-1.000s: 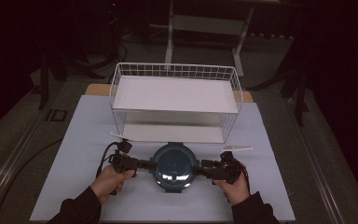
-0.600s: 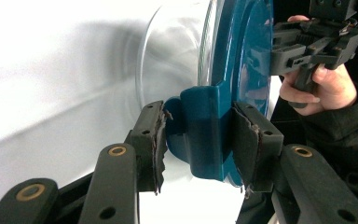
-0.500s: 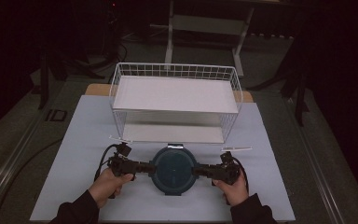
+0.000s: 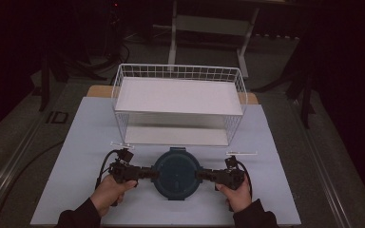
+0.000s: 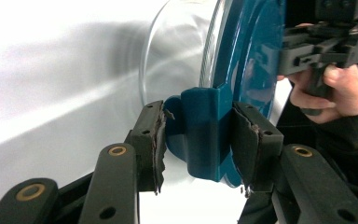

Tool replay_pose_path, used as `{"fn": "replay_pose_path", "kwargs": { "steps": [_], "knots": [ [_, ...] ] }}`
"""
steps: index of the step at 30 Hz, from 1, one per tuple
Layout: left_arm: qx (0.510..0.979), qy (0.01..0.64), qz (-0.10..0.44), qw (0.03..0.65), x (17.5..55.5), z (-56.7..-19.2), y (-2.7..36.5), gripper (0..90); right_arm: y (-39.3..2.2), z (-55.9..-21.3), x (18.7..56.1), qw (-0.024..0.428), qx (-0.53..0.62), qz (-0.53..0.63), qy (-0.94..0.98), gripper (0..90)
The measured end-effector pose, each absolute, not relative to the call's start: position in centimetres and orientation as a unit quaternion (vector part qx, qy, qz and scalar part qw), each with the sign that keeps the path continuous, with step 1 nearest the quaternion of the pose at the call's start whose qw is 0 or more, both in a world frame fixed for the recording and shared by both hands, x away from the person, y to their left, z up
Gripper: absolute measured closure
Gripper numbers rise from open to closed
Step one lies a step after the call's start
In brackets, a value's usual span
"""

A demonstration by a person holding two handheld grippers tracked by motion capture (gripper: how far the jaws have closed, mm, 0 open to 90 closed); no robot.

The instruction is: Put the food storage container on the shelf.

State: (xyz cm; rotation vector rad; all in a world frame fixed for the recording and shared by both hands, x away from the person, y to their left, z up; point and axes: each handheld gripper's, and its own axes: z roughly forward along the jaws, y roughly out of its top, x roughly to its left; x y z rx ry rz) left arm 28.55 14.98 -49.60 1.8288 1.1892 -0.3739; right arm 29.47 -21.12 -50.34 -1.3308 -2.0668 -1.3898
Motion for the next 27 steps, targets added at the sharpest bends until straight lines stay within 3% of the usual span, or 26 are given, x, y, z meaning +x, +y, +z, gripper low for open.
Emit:
{"fn": "replay_pose_path", "kwargs": {
  "steps": [10,27],
  "knots": [
    [0.737,0.484,-0.133,0.452,28.0,-49.1,14.8,56.9,-21.3,-50.4,29.5,0.166,-0.472,-0.487,-0.716,55.3],
    [0.737,0.459,-0.091,0.488,31.0,-46.3,14.7,56.9,-21.2,-47.1,32.4,0.117,-0.446,-0.519,-0.719,55.3]
  ]
}}
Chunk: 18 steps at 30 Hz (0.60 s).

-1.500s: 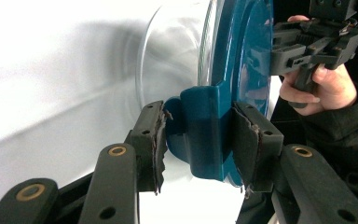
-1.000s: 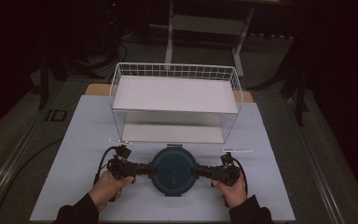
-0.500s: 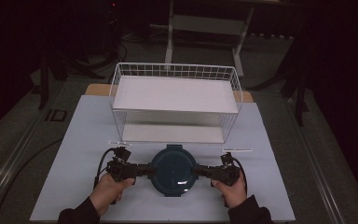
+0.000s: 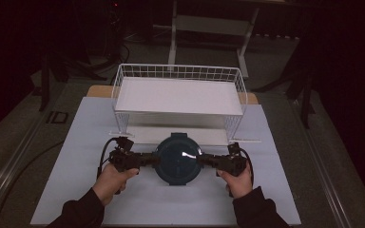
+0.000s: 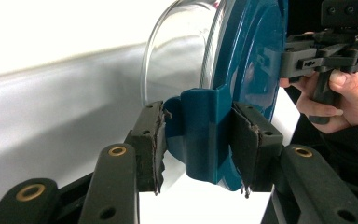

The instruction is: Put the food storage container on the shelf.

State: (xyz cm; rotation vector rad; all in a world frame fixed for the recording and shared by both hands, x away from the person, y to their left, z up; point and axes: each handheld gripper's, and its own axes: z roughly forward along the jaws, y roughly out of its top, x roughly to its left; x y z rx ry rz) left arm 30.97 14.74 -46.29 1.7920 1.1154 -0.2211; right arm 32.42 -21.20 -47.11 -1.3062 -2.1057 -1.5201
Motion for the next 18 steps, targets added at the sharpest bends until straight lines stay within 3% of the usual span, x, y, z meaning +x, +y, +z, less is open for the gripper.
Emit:
{"fn": "replay_pose_path", "kwargs": {
  "steps": [8,18],
  "knots": [
    [0.734,0.452,-0.078,0.500,33.4,-46.6,14.2,56.9,-21.6,-46.5,34.9,0.099,-0.443,-0.522,-0.722,55.3],
    [0.718,0.467,-0.061,0.512,35.9,-48.3,14.1,56.6,-21.6,-48.2,37.7,0.094,-0.454,-0.523,-0.715,55.0]
  ]
}}
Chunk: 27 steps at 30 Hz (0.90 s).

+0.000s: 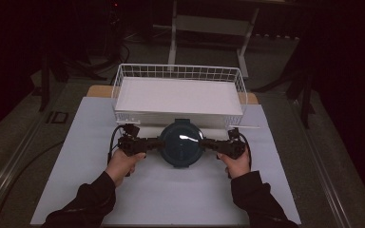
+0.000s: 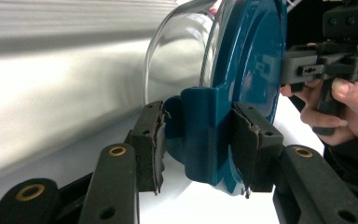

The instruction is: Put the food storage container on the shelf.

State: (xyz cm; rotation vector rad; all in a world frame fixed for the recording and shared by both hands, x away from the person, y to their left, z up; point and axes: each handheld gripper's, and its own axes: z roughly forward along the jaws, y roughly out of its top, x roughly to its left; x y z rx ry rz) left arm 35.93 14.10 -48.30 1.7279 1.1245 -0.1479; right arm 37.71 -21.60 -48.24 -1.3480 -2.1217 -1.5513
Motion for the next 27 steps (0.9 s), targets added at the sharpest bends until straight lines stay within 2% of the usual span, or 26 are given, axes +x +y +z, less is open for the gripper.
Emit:
{"fn": "replay_pose_path", "kwargs": {
  "steps": [9,13,16,17,21,26,27],
  "knots": [
    [0.717,0.474,-0.060,0.508,37.7,-49.9,13.7,56.5,-21.5,-49.8,39.3,0.084,-0.470,-0.513,-0.714,54.8],
    [0.713,0.475,-0.059,0.512,38.1,-50.2,13.7,56.4,-21.5,-49.9,39.6,0.100,-0.482,-0.509,-0.706,54.7],
    [0.710,0.474,-0.064,0.517,38.5,-50.5,14.0,56.2,-21.3,-49.8,39.9,0.096,-0.483,-0.509,-0.706,54.7],
    [0.703,0.480,-0.065,0.521,38.5,-50.7,14.0,56.0,-21.3,-50.1,40.3,0.071,-0.470,-0.519,-0.710,54.7],
    [0.690,0.486,-0.073,0.532,38.5,-51.2,14.2,55.4,-21.3,-50.0,40.6,0.073,-0.476,-0.517,-0.707,53.9],
    [0.672,0.502,-0.101,0.535,39.0,-51.7,14.3,52.6,-21.0,-50.0,40.9,0.054,-0.482,-0.512,-0.709,52.3],
    [0.679,0.496,-0.080,0.535,38.9,-51.7,14.3,51.2,-20.9,-50.0,40.9,0.050,-0.483,-0.514,-0.707,52.2]
  ]
}}
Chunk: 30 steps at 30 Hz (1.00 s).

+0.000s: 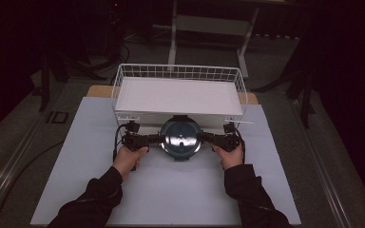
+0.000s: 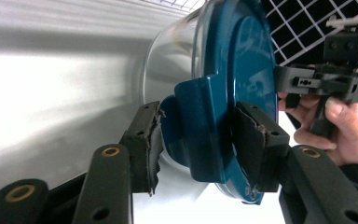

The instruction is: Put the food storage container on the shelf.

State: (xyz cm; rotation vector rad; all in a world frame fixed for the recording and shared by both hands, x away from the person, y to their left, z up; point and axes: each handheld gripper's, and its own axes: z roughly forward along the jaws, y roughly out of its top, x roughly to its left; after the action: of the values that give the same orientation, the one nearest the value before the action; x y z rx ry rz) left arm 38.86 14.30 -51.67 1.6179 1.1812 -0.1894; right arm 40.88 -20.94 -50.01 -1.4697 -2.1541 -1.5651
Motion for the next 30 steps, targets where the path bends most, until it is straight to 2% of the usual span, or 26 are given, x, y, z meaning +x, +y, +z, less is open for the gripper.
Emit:
{"fn": "replay_pose_path", "kwargs": {
  "steps": [5,7,9,11,15,17,21,23,26,30],
  "knots": [
    [0.686,0.498,-0.059,0.528,38.9,-51.2,14.0,46.6,-20.7,-50.1,41.0,0.028,-0.487,-0.517,-0.703,48.6],
    [0.687,0.501,-0.055,0.524,39.0,-51.3,14.0,40.4,-20.6,-49.9,40.9,0.027,-0.492,-0.515,-0.701,46.2],
    [0.685,0.501,-0.050,0.526,39.1,-51.3,14.0,38.0,-20.4,-49.9,40.9,0.018,-0.497,-0.512,-0.700,44.8],
    [0.693,0.495,-0.023,0.523,39.2,-51.3,14.2,37.2,-20.3,-49.9,41.1,0.001,-0.493,-0.514,-0.702,44.7],
    [0.694,0.497,-0.007,0.521,39.4,-50.9,14.1,37.3,-19.8,-49.5,41.1,-0.026,-0.492,-0.502,-0.711,43.3],
    [0.696,0.497,0.006,0.518,39.3,-50.8,14.0,37.2,-19.7,-49.5,41.0,-0.024,-0.493,-0.501,-0.711,42.9],
    [0.699,0.495,-0.002,0.517,39.1,-50.8,13.9,36.6,-19.8,-49.5,40.6,-0.018,-0.494,-0.506,-0.707,43.2],
    [0.705,0.482,-0.001,0.521,38.7,-50.8,13.8,31.3,-19.8,-49.5,40.3,-0.020,-0.493,-0.510,-0.704,42.1],
    [0.699,0.481,-0.010,0.528,38.2,-50.8,14.0,28.6,-19.9,-49.3,39.8,-0.023,-0.490,-0.512,-0.705,41.1],
    [0.712,0.464,-0.006,0.527,37.2,-50.6,14.1,17.2,-20.2,-48.9,39.0,-0.028,-0.482,-0.511,-0.711,42.6]
  ]
}}
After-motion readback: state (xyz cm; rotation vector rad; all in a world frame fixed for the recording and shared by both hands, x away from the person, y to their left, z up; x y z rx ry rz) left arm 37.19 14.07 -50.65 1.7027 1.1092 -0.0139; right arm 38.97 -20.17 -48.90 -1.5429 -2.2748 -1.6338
